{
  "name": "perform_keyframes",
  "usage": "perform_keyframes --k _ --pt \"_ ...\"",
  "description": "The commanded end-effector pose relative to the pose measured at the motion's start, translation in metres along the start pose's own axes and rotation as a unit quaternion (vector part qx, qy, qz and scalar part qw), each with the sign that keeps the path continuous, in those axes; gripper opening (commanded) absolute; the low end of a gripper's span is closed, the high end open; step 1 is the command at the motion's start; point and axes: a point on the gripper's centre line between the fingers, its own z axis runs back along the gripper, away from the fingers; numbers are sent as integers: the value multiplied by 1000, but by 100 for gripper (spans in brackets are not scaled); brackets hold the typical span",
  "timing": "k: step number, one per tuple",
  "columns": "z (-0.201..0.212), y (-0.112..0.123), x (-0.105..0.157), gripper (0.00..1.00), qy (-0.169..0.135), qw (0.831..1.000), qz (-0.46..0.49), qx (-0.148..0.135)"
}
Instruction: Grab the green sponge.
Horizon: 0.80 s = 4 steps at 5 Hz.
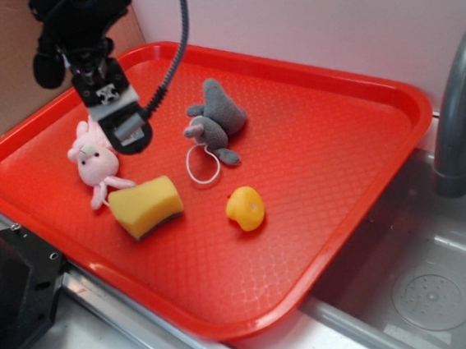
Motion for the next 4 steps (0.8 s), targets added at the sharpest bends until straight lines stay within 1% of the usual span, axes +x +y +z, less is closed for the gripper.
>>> perform_keyframes --k 1,2,3,4 --pt "-46 11 -1 100 -19 1000 -13 -10" --pt "-95 1 -9 100 29 999 -34 -22" --pt "-145 3 -11 100 32 996 -46 -68" --pt "-145 5 1 0 43 995 -49 -72"
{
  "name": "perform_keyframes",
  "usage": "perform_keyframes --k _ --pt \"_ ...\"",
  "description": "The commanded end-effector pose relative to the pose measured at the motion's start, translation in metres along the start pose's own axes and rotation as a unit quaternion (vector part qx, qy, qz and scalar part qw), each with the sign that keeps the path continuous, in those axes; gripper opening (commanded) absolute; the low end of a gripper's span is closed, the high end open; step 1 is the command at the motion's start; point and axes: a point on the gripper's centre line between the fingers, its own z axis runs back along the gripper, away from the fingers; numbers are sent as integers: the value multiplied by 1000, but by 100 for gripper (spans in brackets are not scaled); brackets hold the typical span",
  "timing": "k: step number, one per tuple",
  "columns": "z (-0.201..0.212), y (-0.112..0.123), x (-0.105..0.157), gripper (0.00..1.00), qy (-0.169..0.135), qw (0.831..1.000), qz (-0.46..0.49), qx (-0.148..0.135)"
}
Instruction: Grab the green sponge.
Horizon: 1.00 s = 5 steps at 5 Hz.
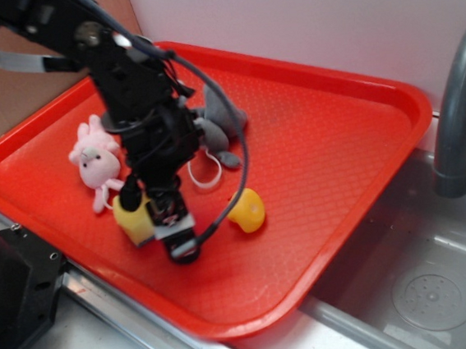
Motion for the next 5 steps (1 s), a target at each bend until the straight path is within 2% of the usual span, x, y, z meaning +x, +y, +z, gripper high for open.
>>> perform_keyframes --k 1,2,3,4,5 --pt "12 3 3 0 37 999 9 0" --pt "59 5 8 0 23 999 37 26" --pt "110 -4 2 100 -19 997 40 63" --pt "121 -14 -8 100 -25 998 22 48" --pt "87 -28 -31 100 23 1000 9 20"
